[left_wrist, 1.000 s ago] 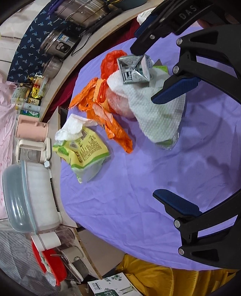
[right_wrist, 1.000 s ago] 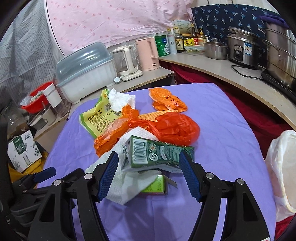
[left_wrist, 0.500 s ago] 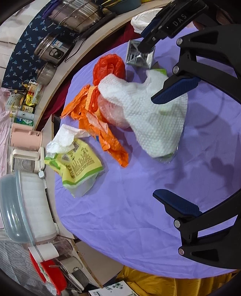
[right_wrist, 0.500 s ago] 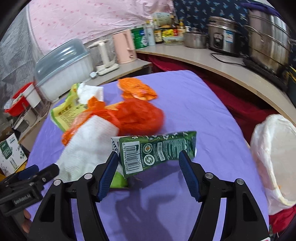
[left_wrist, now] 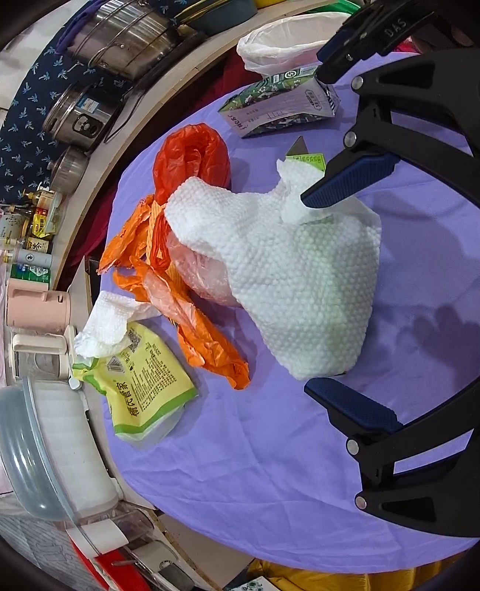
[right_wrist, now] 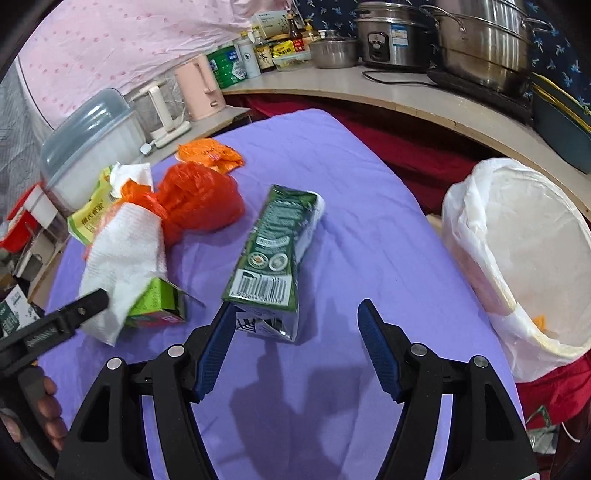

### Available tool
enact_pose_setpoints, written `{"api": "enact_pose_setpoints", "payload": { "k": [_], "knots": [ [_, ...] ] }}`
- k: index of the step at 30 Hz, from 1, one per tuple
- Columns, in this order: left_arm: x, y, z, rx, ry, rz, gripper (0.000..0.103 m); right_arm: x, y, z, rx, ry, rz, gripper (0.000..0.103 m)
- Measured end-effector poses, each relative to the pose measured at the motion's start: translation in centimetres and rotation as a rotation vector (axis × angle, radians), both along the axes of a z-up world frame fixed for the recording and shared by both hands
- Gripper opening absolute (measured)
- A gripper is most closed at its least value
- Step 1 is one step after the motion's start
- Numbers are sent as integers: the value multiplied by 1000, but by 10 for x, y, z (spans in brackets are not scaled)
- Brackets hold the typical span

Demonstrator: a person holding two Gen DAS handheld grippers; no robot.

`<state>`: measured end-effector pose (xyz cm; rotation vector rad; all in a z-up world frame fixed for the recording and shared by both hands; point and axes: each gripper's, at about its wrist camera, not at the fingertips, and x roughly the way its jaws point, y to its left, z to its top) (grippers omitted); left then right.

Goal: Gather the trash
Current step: 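Grasp the white wet wipe with the left tool while the right tool grasps the green carton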

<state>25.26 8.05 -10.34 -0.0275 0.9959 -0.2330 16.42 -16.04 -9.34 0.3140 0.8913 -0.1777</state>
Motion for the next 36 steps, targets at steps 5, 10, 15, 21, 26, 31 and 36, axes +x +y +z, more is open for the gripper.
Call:
{"api": "enact_pose_setpoints", "payload": {
  "k": [5, 10, 15, 21, 26, 31, 36],
  "knots": [
    [3, -5, 0, -3, 1, 5, 89, 20, 8, -2, 1, -18, 20, 68],
    [10, -8, 0, -9, 5, 11, 89, 38, 9, -13, 49, -15, 15, 69],
    [12, -11, 4, -22, -1, 8, 77, 52, 11, -16, 112, -9, 10, 69],
    [9, -17, 6, -22, 10, -7, 42, 64, 16, -20, 100, 6, 12, 68],
    [3, -15, 12, -41, 16, -12, 20, 58, 7, -24, 115, 5, -3, 49],
    [-9, -13, 25, -68, 0, -30, 8, 45, -5, -22, 106, 22, -10, 37],
    [-23, -14, 42, -83, -33, -46, 6, 21, -14, -11, 90, -13, -23, 37]
  ]
}}
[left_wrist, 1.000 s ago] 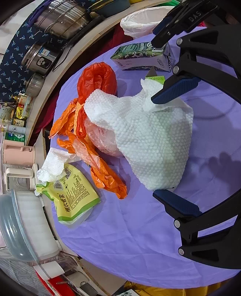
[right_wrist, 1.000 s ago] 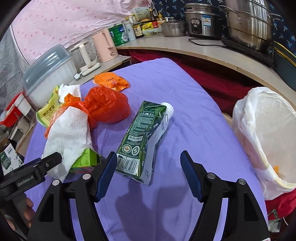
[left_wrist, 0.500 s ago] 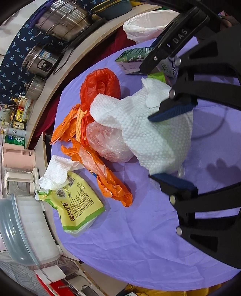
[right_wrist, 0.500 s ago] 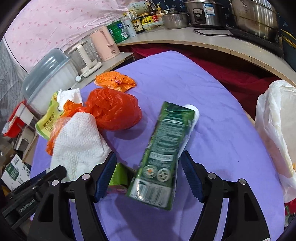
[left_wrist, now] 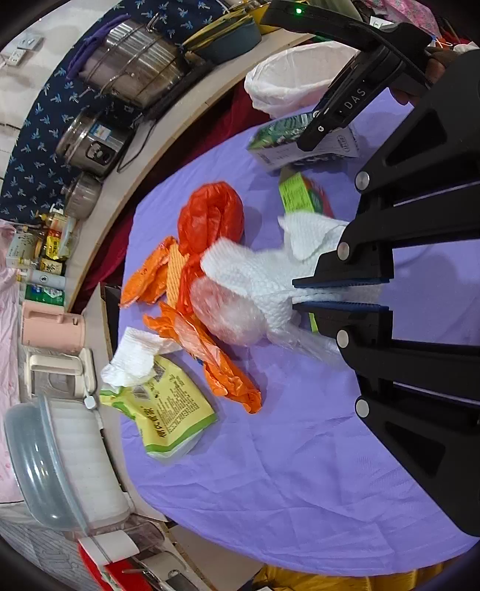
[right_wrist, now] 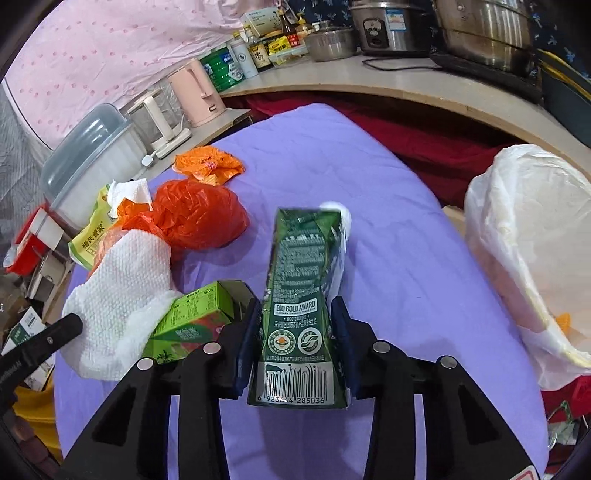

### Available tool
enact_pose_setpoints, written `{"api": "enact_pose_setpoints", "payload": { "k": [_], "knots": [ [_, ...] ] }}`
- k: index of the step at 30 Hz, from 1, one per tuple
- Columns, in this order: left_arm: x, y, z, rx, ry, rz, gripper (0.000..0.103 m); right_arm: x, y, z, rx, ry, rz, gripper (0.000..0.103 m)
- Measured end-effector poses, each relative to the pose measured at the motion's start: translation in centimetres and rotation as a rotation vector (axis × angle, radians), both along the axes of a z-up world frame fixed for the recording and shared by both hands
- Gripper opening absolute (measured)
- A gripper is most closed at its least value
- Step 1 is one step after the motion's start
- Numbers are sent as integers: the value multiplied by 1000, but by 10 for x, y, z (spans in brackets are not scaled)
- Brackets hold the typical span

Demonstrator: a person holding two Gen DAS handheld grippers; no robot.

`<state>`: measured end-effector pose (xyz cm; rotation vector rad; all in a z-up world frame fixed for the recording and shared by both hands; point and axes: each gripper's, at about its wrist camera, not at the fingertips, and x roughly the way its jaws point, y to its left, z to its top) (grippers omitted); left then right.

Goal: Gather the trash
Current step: 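Grasp the white wet wipe with the left tool while the right tool grasps the green carton, then lift the wet wipe and green carton and carry them over the trash bin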

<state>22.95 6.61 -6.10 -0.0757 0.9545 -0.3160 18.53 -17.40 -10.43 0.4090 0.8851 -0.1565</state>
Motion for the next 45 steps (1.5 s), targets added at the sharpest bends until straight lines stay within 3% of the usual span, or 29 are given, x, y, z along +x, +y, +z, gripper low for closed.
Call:
{"api": "enact_pose_setpoints", "payload": {
  "k": [5, 6, 7, 9, 12, 14, 15, 18, 19, 23, 30, 37, 38, 40, 41, 42, 45],
  "knots": [
    [-14, -3, 24, -18, -46, -14, 5, -21, -9, 19, -5, -45, -12, 35],
    [-16, -4, 28, -21, -54, -16, 5, -24, -10, 23, -5, -52, -13, 30],
    [-20, -6, 35, -25, -66, -20, 5, -27, -11, 26, -4, -58, -12, 15],
    [-25, -8, 43, -32, -82, -25, 5, -32, -14, 30, -1, -66, -5, 3],
    [-35, -12, 60, -49, -109, -37, 5, -40, -18, 30, -2, -60, -5, 1],
    [-40, -13, 66, -54, -117, -43, 5, -47, -20, 28, 14, -50, -2, 4],
    [-43, -14, 67, -59, -113, -46, 5, -49, -20, 29, 16, -51, -6, 11],
    [-50, -11, 62, -85, -80, -50, 5, -56, -18, 29, -4, -53, -13, 55],
    [-51, -9, 57, -98, -57, -51, 5, -58, -17, 29, -18, -57, -20, 58],
    [-57, -2, 30, -124, 36, -45, 5, -56, -19, 15, -31, -16, -16, 59],
    [-68, 15, -16, -87, 144, -34, 5, -47, -20, -15, 4, 52, -9, 59],
    [-67, 24, -43, -46, 177, -8, 6, -38, -16, -30, 6, 86, 2, 57],
    [-66, 24, -46, -33, 177, -1, 9, -36, -16, -31, 8, 89, 5, 57],
    [-63, 23, -53, -10, 180, 8, 24, -34, -15, -32, 10, 93, 7, 57],
    [-60, 23, -56, -3, 180, 14, 39, -32, -15, -33, 10, 95, 8, 57],
    [-59, 23, -58, 5, 181, 21, 46, -31, -15, -34, 10, 97, 8, 57],
    [-52, 20, -67, 24, 181, 26, 49, -26, -14, -35, 9, 103, 9, 57]
  ]
}}
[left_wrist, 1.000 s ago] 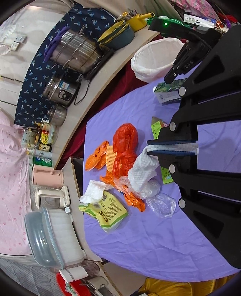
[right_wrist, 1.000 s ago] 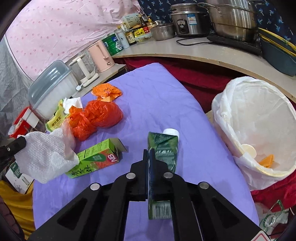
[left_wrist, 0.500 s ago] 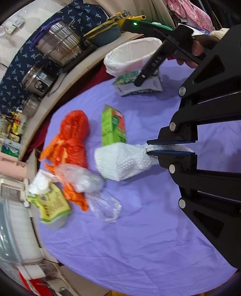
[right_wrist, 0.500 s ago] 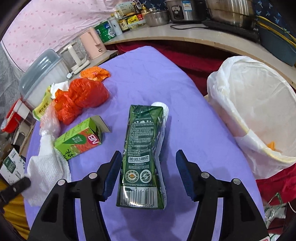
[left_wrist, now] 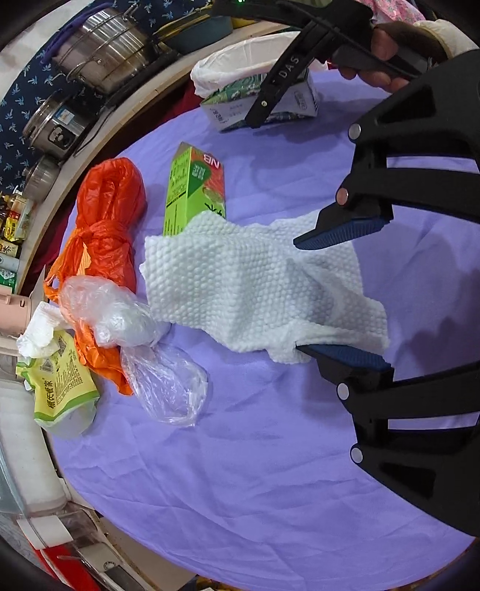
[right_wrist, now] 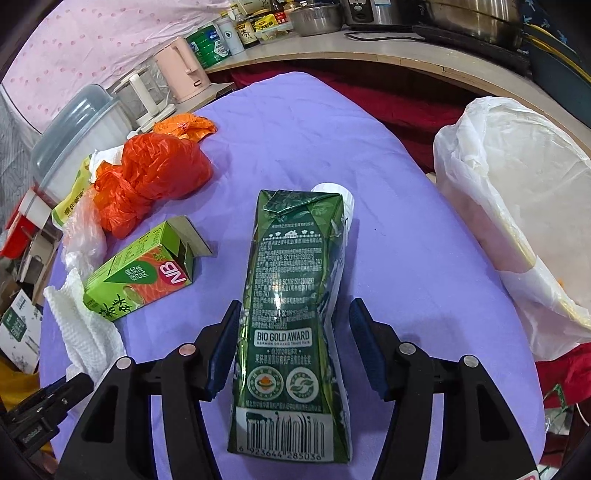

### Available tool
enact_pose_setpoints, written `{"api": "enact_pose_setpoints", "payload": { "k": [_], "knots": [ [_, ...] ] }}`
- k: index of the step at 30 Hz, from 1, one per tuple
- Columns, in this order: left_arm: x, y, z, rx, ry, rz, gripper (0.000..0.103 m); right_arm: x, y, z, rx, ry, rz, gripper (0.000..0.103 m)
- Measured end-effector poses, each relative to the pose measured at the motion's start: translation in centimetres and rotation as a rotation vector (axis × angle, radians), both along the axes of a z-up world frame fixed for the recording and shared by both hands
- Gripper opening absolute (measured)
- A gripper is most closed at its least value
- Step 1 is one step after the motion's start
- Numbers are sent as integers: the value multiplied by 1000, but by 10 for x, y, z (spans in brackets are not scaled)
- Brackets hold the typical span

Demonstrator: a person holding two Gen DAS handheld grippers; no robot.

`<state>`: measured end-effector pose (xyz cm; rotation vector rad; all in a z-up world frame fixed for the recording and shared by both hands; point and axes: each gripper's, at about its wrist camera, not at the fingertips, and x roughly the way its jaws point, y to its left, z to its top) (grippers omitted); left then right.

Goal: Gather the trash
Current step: 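Lift the wet wipe and green carton and carry them over the trash bin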

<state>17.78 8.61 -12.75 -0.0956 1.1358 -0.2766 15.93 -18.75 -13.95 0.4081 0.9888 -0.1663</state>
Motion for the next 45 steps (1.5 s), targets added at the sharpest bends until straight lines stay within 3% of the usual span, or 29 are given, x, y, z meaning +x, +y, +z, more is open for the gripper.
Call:
{"api": "enact_pose_setpoints", "payload": {
  "k": [2, 4, 6, 8, 10, 11, 14, 21, 28, 35, 45],
  "knots": [
    [5, -2, -5, 0, 4, 2, 51, 1, 0, 0, 0, -1, 1, 57],
    [10, -4, -8, 4, -9, 10, 54, 2, 0, 0, 5, -1, 4, 42],
    [12, -7, -9, 25, -28, 10, 56, 2, -2, 1, 17, 2, 4, 36],
    [11, -12, -10, 58, -46, 3, 54, -2, -3, 4, 25, -9, 2, 36],
    [9, -16, -9, 72, -54, -16, 29, -6, -4, 9, 26, -27, 4, 36],
    [9, -17, -9, 71, -44, -30, 12, -9, -4, 13, 23, -38, 5, 36],
    [4, -16, -6, 53, -44, -36, 7, -19, -6, 24, 20, -64, 0, 36],
    [-13, -24, 29, -2, -98, -63, 5, -46, -18, 61, 11, -149, -28, 36],
    [-29, -53, 88, -87, -188, -138, 5, -74, -39, 97, -24, -232, -75, 36],
    [-39, -114, 126, -160, -238, -267, 5, -105, -73, 114, -51, -273, -156, 36],
    [-45, -222, 133, -220, -205, -464, 5, -153, -142, 109, -62, -271, -310, 36]
  ]
}}
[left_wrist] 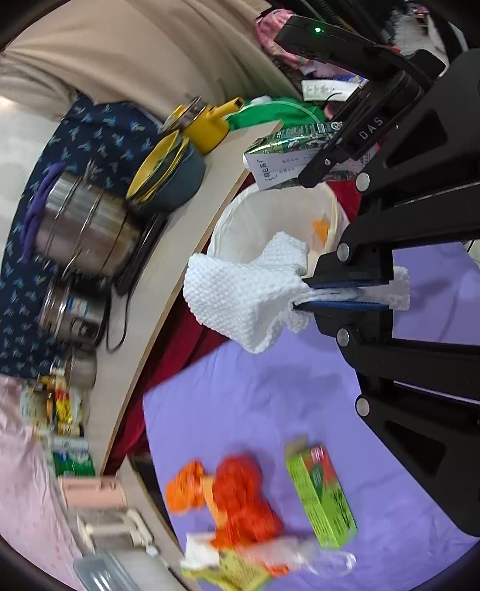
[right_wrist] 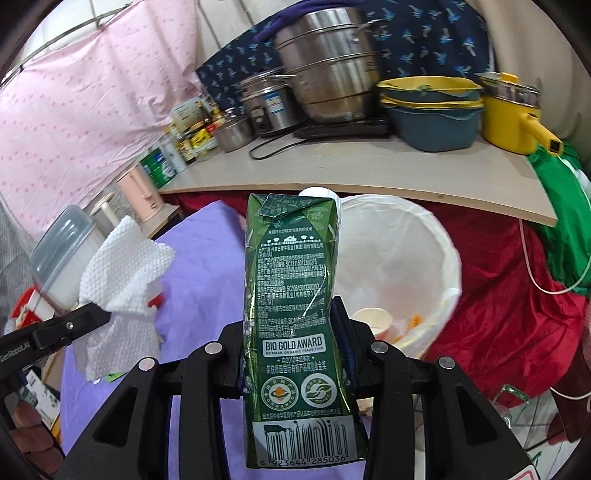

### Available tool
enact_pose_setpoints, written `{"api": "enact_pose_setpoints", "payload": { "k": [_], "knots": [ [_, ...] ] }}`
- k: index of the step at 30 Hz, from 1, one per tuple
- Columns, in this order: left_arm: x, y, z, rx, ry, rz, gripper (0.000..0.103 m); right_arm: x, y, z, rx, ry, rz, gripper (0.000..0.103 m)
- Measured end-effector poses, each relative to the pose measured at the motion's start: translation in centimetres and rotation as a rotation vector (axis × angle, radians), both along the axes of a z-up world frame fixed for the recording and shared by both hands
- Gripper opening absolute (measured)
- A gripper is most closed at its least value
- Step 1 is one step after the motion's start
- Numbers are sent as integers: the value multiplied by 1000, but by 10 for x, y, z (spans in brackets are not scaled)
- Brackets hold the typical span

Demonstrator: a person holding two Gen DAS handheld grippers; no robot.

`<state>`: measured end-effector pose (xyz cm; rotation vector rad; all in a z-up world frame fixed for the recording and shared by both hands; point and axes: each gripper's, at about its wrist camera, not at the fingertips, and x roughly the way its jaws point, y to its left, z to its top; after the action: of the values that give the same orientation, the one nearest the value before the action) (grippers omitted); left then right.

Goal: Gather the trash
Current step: 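Lift the wet wipe and green carton and carry them over the trash bin, then open the left tool to drop the wipe while the right tool drops the carton into the bin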

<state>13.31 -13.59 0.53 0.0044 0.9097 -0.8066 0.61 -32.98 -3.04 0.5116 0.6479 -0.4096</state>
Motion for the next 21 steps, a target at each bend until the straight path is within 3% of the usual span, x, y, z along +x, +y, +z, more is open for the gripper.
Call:
{"api": "enact_pose_setpoints", "payload": {
  "k": [7, 16, 21],
  "knots": [
    [-8, -75, -15, 31, 15, -107, 5, -27, -37, -9, 13, 10, -94, 36],
    [-7, -122, -39, 76, 52, -164, 7, -40, -58, -17, 27, 25, -144, 36],
    [3, -124, -44, 94, 48, -130, 31, -36, -59, -21, 36, 30, -146, 36]
  ]
}}
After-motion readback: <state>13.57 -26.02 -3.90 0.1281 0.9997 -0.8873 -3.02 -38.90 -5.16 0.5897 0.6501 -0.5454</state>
